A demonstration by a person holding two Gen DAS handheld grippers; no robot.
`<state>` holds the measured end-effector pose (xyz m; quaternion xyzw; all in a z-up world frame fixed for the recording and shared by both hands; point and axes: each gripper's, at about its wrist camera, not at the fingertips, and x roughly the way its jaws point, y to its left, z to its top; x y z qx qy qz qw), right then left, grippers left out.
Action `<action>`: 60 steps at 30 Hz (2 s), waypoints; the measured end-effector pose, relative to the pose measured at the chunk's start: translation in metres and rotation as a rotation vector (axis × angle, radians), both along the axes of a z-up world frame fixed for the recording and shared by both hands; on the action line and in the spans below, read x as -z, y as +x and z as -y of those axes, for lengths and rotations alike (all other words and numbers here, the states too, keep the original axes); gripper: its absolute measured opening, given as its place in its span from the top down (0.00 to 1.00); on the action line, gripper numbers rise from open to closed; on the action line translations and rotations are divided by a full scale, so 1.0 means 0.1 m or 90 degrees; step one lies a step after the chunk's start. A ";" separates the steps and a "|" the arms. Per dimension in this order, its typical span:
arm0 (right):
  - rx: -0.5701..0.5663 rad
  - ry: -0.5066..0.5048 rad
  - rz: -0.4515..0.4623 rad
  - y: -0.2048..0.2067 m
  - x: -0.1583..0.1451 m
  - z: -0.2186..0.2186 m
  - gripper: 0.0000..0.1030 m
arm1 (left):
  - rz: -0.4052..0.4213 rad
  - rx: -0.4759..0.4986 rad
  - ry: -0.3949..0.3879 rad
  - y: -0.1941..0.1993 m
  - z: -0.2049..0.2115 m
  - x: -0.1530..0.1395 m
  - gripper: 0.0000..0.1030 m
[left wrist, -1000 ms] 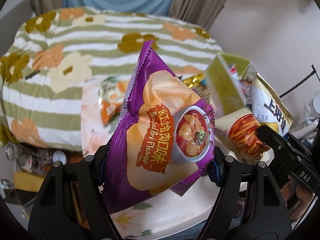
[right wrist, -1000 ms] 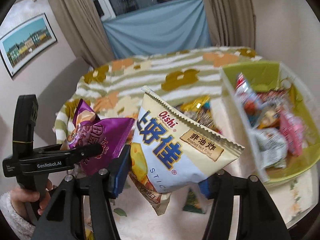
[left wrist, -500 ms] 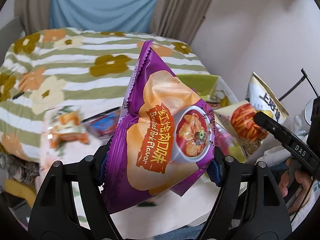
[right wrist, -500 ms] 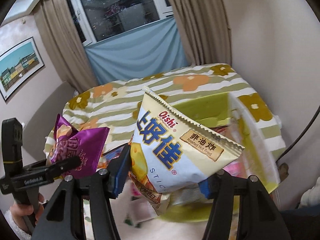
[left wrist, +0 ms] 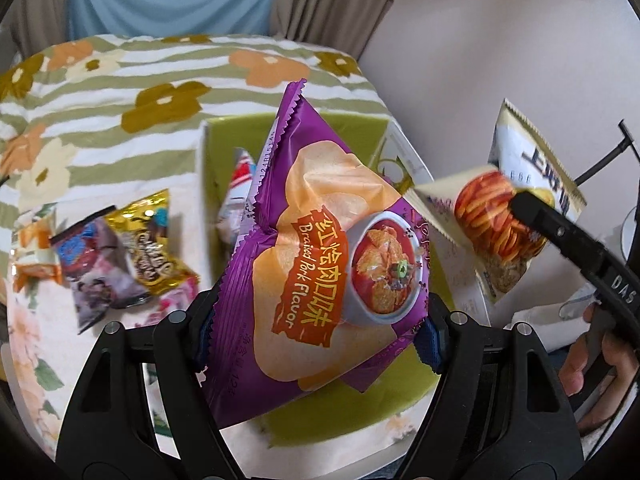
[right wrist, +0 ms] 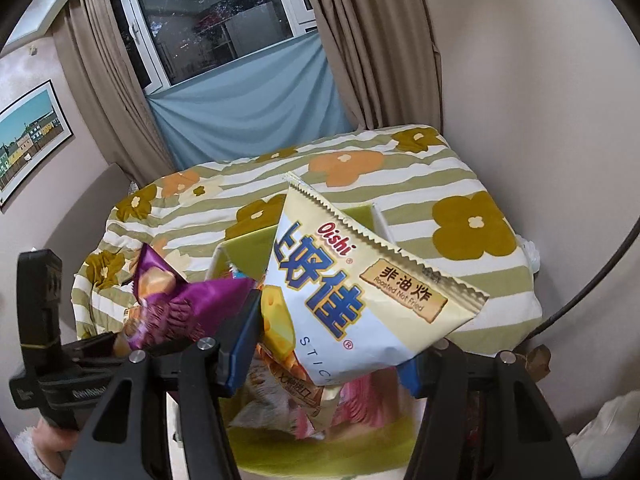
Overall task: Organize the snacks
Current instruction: 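Carry the purple bag into the yellow box with the left tool while the right tool drops the Oishi bag, then move both tools back toward the remaining snack bags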
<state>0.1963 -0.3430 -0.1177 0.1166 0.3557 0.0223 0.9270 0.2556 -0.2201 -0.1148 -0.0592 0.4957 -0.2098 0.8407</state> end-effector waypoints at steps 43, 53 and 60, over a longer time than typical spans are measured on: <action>-0.091 0.017 0.015 0.54 0.26 0.00 0.10 | 0.003 -0.097 0.036 -0.25 -0.38 -0.01 0.01; -0.107 0.022 0.016 0.29 0.07 -0.24 0.10 | 0.043 -0.140 0.043 -0.61 -0.92 -0.29 0.01; -0.130 0.010 0.028 0.07 -0.07 -0.64 0.10 | 0.067 -0.198 0.032 -0.84 -1.71 -0.41 0.01</action>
